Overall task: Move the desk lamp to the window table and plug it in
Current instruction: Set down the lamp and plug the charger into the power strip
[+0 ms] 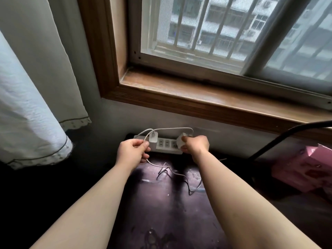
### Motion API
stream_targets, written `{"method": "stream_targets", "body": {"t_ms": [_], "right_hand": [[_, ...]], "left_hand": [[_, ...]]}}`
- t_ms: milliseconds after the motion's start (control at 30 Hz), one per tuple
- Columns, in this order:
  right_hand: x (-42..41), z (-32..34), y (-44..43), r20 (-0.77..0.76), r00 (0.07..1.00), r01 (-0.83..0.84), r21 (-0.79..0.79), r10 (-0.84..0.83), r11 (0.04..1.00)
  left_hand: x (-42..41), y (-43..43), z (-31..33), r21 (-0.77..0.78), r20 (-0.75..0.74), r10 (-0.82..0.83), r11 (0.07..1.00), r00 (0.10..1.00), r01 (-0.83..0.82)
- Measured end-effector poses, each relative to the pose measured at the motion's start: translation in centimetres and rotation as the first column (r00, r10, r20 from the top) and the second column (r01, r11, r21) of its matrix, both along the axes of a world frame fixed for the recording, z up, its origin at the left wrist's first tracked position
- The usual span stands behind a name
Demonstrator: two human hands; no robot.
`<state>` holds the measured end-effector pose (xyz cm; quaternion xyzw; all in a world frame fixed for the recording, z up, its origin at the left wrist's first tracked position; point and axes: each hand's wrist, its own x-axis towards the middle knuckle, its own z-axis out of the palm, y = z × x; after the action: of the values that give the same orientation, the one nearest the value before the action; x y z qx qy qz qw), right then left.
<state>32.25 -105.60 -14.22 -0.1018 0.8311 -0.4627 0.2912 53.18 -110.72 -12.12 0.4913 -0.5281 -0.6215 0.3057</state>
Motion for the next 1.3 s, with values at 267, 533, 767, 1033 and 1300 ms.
{"method": "stream_targets", "body": {"t_ms": [267,533,767,1033,1300], "right_hand": [[1.1,0.9,-0.2,-0.038,0.999,0.009,0.033,-0.008,0.999],[1.6,0.4,-1.0,-0.088,0.996,-0.008,0.067,0.014,0.998],[2.4,1.6,-0.8,-0.183,0.980,-0.042,0.162,0.072,0.986],[3.8,2.5,-0.8,-0.226,0.964,-0.080,0.258,0.141,0.963],[4.6,3.9,-0.5,-0.226,0.962,-0.087,0.279,0.153,0.956]], "left_hand": [[-0.1,0.0,-0.7,0.044,-0.039,0.028,0.999,0.999,-0.027],[0.3,-0.1,-0.7,0.046,-0.068,0.054,0.998,0.996,-0.051],[0.4,0.3,-0.4,0.049,-0.081,0.048,0.998,0.996,-0.044],[0.8,0.3,-0.7,0.081,-0.113,0.063,0.995,0.992,-0.054],[0.7,0.4,-0.9,0.073,-0.124,0.073,0.995,0.990,-0.064]]}}
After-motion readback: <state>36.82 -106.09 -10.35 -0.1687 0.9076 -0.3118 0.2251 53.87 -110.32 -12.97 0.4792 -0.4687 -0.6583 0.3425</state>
